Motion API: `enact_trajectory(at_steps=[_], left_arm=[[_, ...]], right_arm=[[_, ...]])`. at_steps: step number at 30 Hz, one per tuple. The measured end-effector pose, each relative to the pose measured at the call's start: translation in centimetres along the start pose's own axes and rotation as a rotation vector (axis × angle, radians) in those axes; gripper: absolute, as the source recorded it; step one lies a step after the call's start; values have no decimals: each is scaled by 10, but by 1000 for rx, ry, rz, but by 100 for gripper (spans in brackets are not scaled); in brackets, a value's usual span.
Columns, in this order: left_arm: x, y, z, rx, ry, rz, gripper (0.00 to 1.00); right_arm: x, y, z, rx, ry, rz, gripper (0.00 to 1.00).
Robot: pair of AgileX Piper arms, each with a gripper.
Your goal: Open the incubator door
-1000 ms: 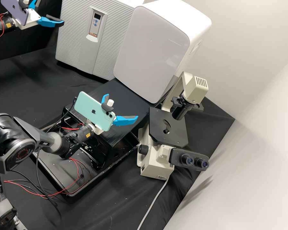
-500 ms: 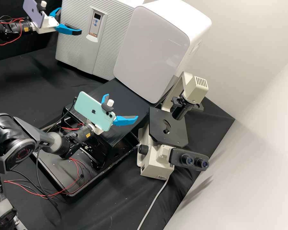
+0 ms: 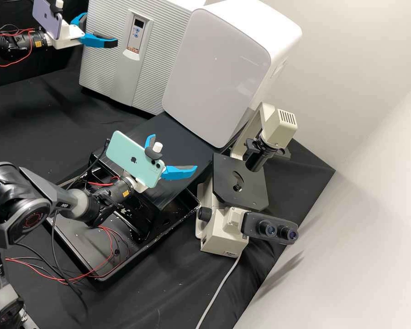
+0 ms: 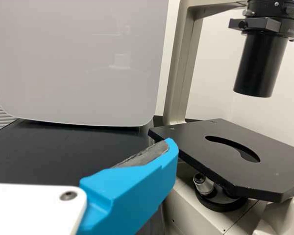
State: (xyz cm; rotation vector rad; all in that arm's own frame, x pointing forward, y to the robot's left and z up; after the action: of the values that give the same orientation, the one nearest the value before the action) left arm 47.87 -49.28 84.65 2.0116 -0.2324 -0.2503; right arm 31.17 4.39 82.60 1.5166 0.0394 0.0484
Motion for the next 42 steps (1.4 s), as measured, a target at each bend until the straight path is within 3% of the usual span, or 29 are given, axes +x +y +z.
enact_trajectory(at_steps=[4,19,20,42], left_arm=[[-7,-6,3,-18,-3,-16,100],[-12,-7,7,-27,-6,-27,100],[-12,-8,7,-27,-5,-28,0],[-23,-6,16,-30,-1,-42,0]], right_arm=[[0,0,0,0,0,0,100],[0,0,0,0,0,0,100],[0,0,0,0,0,0,100],[0,0,0,0,0,0,100]])
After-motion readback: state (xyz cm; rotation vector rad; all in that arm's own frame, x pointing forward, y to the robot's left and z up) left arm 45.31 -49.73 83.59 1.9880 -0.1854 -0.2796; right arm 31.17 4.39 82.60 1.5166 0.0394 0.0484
